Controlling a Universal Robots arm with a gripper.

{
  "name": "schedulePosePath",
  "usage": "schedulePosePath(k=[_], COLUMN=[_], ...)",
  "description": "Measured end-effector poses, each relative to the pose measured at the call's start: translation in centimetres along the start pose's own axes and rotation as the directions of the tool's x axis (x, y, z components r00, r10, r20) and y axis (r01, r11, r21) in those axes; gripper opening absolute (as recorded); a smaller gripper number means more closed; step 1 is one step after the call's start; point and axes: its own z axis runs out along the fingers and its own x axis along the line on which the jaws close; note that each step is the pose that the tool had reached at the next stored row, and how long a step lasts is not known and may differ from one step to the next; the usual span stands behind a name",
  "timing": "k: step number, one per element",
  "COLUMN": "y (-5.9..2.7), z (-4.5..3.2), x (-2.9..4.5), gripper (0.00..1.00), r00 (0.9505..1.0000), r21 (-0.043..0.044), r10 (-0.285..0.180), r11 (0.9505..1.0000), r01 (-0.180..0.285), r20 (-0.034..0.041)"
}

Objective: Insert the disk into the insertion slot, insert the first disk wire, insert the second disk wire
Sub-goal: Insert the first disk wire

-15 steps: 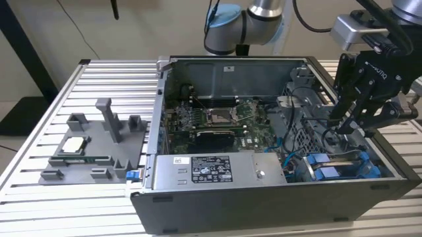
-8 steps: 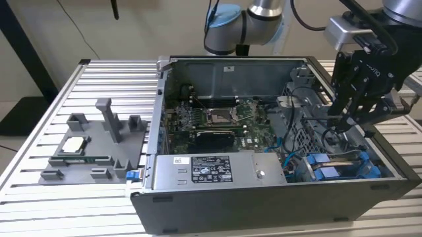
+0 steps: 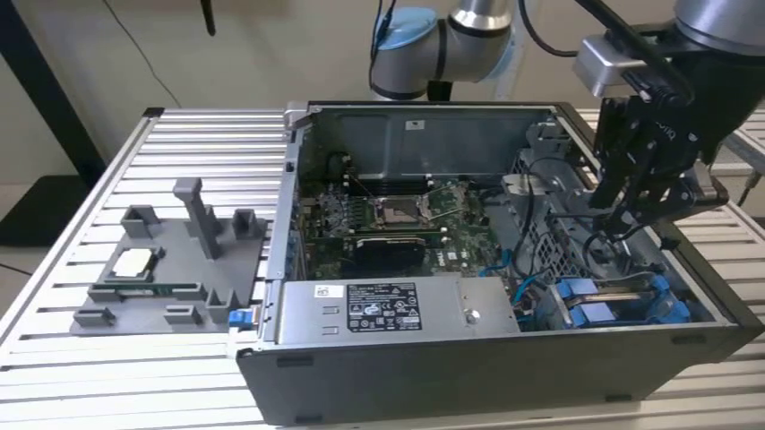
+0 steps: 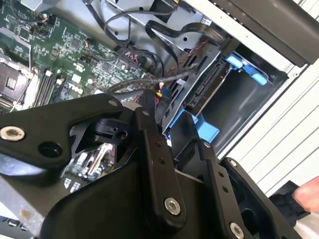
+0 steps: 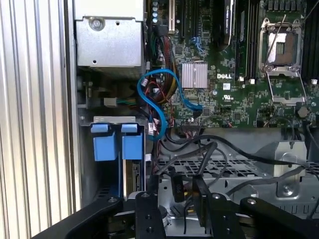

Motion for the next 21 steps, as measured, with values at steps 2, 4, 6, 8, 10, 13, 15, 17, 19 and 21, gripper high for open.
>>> schedulePosePath(k=[2, 4, 6, 8, 10, 13, 15, 17, 19, 21], y=[0.13, 0.26, 0.38, 0.48, 0.54, 0.53, 0.54, 0.54, 0.55, 0.57], z=[0.12, 0.23, 0.33, 0.43, 0.53, 0.55, 0.57, 0.58, 0.6, 0.62], x=[-0.09, -0.18, -0.25, -0.31, -0.33, -0.34, -0.34, -0.34, -0.34, -0.33], gripper=[0.4, 0.4, 0.4, 0.4, 0.4, 0.38, 0.31, 0.31, 0.31, 0.31], r00=[1.0, 1.0, 1.0, 1.0, 1.0, 1.0, 1.0, 1.0, 1.0, 1.0], r21=[0.0073, 0.0143, 0.0206, 0.0272, 0.0334, 0.0381, 0.0389, 0.0392, 0.0398, 0.0402], r10=[-0.002, -0.003, -0.005, -0.006, -0.008, -0.009, -0.009, -0.009, -0.009, -0.009], r11=[1.0, 0.9999, 0.9998, 0.9996, 0.9994, 0.9992, 0.9992, 0.9992, 0.9992, 0.9991], r01=[0.002, 0.003, 0.005, 0.006, 0.008, 0.009, 0.009, 0.009, 0.009, 0.009], r20=[0.0002, 0.0003, 0.0004, 0.0004, 0.0009, 0.0005, 0.0007, 0.0006, 0.0006, 0.0006])
